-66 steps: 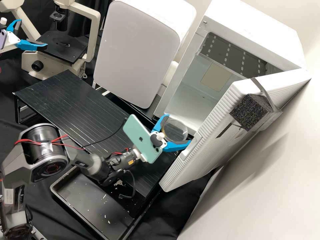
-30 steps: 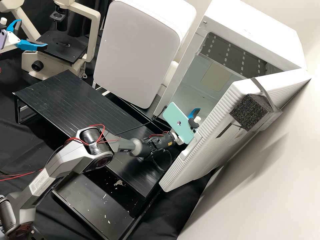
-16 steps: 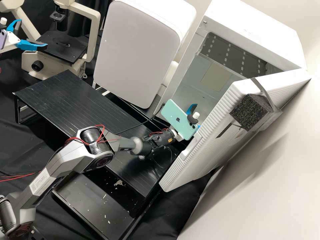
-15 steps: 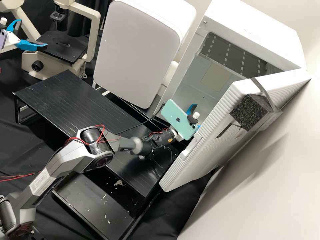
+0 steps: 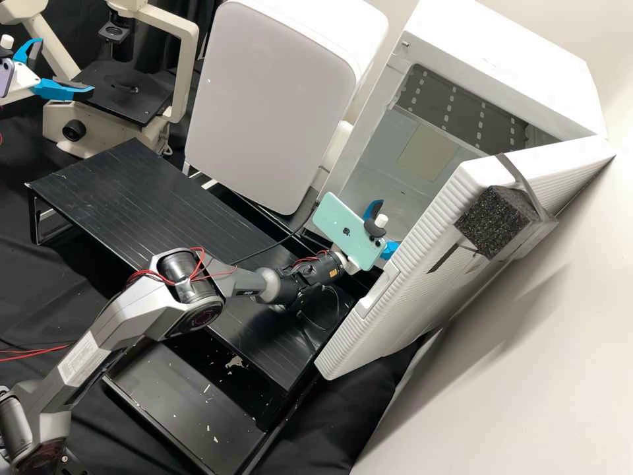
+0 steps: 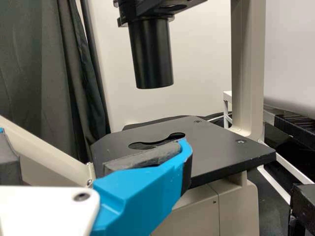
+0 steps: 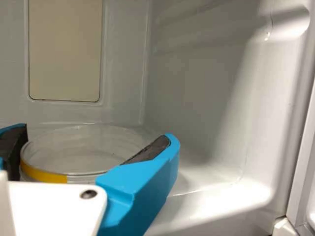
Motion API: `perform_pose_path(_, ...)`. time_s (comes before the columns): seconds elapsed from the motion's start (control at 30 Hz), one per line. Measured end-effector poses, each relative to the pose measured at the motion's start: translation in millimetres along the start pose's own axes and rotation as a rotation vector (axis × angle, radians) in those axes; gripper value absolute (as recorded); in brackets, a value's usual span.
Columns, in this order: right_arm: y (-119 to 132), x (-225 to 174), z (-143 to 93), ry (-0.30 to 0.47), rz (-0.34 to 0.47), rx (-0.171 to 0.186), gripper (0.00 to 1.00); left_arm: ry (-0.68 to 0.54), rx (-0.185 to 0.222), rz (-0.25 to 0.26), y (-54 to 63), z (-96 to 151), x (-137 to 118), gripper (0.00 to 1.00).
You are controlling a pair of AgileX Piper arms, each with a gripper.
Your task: Place the petri dish in the incubator
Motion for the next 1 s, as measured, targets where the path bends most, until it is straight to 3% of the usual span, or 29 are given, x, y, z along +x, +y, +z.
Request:
perform_pose_path(0.33, -2.3, -10.7, 0.5, -0.021, -0.023, 0.002, 1.00, 0.000, 0.000, 0.000, 0.0, 0.0, 0.0, 1.00)
perform_pose_path(0.53, 4.6, -35.7, -9.0, -0.018, -0.029, 0.008, 1.00, 0.000, 0.000, 0.000, 0.0, 0.0, 0.0, 1.00)
perform_pose_path(0.7, 14.9, -68.0, -13.5, 0.003, -0.057, -0.014, 1.00, 0.000, 0.000, 0.000, 0.0, 0.0, 0.0, 1.00)
perform_pose_path(1.0, 33.8, -122.3, -16.2, 0.034, -0.035, 0.063, 1.00, 0.000, 0.000, 0.000, 0.0, 0.0, 0.0, 1.00)
